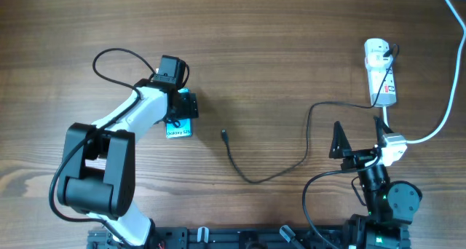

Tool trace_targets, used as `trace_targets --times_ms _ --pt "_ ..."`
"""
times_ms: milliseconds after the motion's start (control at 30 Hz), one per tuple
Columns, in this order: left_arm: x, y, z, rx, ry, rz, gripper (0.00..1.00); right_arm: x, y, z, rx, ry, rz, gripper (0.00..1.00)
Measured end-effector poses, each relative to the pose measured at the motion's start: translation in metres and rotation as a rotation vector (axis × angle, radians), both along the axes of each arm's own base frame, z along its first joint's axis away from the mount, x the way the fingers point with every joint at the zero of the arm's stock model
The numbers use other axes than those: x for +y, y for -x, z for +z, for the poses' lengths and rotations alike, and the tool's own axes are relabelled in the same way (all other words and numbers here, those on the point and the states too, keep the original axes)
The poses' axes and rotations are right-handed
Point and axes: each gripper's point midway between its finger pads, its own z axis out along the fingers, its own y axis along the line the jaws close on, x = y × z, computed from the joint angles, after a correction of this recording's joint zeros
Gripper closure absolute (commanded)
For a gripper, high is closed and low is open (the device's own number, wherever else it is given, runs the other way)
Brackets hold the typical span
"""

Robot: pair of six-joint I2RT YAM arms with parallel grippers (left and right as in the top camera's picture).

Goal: Plug charger to phone and switch on socket

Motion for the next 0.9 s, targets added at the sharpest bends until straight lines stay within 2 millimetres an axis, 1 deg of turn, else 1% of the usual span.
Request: trace_targets --times_ms 400,633,900 --pt "-0.0012 -0.0006 -0.0001 -0.002 0.007 -0.002 0.15 0.0 0.0 0.0 0.0 0.0 0.0 0.0" --pt "0.0001 -0.0003 -0.0003 0.001 0.007 0.001 0.1 0.0 0.0 0.0 0.0 0.0 0.0 0.0" --pt "0.0007 -0.0003 -0.0003 0.001 0.007 0.0 0.08 0.0 0.0 0.0 0.0 0.0 0.0 0.0"
